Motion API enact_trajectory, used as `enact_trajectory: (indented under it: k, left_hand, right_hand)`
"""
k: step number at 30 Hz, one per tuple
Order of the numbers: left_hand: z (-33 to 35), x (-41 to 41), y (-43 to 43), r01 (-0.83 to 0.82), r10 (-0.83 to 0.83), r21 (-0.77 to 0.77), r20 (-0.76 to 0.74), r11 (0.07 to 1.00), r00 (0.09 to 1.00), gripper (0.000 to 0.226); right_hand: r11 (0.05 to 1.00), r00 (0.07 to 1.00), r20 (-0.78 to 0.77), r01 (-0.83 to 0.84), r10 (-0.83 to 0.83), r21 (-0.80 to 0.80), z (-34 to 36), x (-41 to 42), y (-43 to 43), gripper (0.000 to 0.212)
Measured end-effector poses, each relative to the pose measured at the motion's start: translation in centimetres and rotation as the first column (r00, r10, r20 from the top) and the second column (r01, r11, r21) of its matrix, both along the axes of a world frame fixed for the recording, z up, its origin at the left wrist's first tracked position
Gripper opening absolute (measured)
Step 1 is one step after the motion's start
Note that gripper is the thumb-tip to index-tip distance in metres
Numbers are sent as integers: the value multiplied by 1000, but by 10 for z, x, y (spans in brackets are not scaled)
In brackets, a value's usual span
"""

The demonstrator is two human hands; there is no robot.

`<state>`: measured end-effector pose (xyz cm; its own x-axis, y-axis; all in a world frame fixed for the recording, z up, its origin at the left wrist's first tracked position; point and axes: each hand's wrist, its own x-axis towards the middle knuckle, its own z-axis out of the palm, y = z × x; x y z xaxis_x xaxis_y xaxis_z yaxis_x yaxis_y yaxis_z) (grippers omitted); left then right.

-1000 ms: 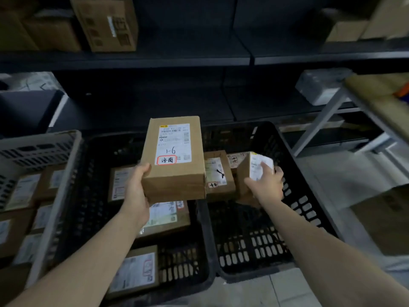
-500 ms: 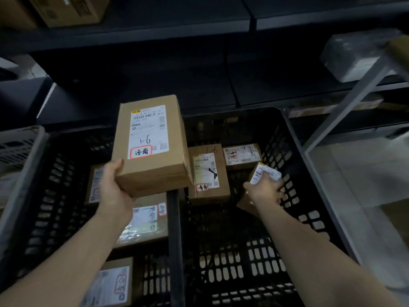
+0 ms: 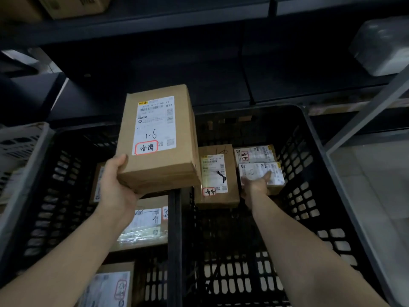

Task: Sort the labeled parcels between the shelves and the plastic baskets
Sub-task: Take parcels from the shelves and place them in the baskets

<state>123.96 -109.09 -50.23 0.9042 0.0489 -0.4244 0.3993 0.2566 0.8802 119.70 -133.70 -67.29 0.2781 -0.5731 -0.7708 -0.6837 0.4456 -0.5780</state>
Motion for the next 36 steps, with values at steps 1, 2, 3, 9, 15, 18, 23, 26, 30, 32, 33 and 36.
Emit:
enact_trajectory:
  k: [1,2,3,9,15,18,23,26,30,32,33,36]
  left_hand:
    - [0,0,1,-2,2,5,1,1000,1000,24]
    - [0,1,2,-6,6,11,0,1000,1000,24]
    - [0,1,2,-7,7,18,0,1000,1000,24]
    - [2,4,3,12,-11,28,-18,1000,1000,21]
    - [21,-2,11,45,-43,32,-54,998,998,20]
    - [34,-7,26,36,-34,26,-69,999,997,38]
    - [54,-19,57,30,-29,51,-26,998,999,40]
    - [65,-29,76,22,-21,49,-6,999,1000,18]
    - [82,-40,119,25,-26,62,15,998,1000,26]
    - [91,-43,146,-5,5,71,8,997,1000,31]
    - [96,-43,160,-29,29,72,8,997,1000,27]
    - [108,-42,209,-52,51,70,11,996,999,18]
  right_hand:
    - [998,998,20,50,-51,41,2,4,0,91]
    - [997,997,38,62,-64,45,2,6,0,96]
    - [997,998,35,54,-56,52,3,6,-1,98]
    - [972,980,-75,-193,185,-131,16,-2,-7,76]
    - [634,796,-398,-605,456,-482,62,-6,5,45]
    - [562,784,-311,-608,538,-561,90,3,14,40]
    - [404,697,-163,-572,699,-714,137,14,40,37]
    - [405,666,-75,-534,742,-742,167,15,70,36]
    - [443,555,122,-492,823,-750,208,15,128,40]
    - [522,504,239,-551,830,-651,226,18,163,49]
    - [564,478,306,-624,823,-541,235,20,183,57]
    - [587,472,451,-795,758,-156,253,30,245,75]
